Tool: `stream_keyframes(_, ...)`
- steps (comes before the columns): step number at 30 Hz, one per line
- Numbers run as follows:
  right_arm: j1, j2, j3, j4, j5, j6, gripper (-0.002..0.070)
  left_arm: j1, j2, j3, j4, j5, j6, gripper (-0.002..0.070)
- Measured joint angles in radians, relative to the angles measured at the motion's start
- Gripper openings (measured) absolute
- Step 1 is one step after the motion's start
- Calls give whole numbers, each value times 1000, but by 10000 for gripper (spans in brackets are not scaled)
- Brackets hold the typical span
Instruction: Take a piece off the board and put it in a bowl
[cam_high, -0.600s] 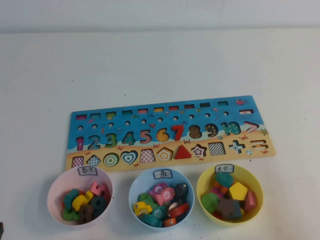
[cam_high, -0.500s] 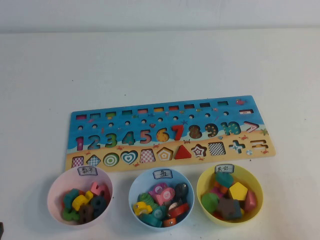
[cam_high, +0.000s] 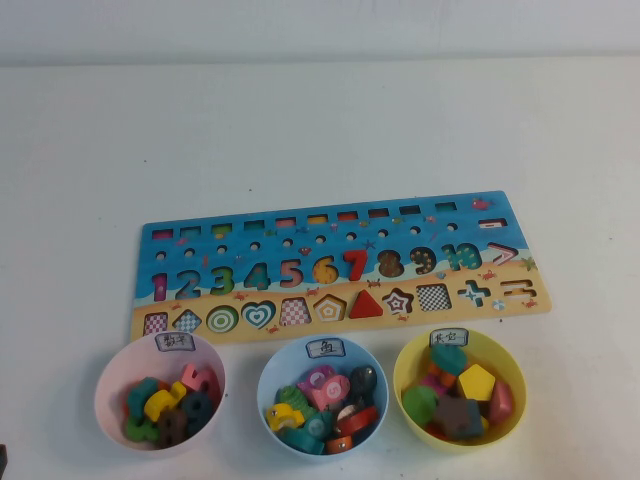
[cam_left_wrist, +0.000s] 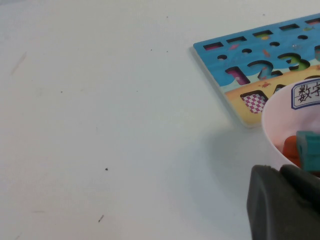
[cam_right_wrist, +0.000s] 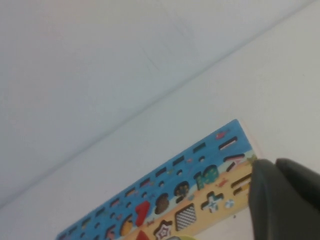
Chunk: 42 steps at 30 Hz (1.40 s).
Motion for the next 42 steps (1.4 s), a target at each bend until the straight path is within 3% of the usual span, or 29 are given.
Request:
stream_keyframes(4,0,0,0,109,10,0,-17,0,0,0,0,0,0,0)
stream_keyframes(9,2,98,-56,119,105,0,-17,0,0,0,0,0,0,0)
stream_keyframes(30,14,1012,-723,-267,667,0,-17,0,0,0,0,0,0,0)
stream_keyframes(34,102,1152,-835,-319,669,34,-17,0,0,0,0,0,0,0)
stream_keyframes(42,391,1445,-1100,-572,676,267,-17,0,0,0,0,0,0,0)
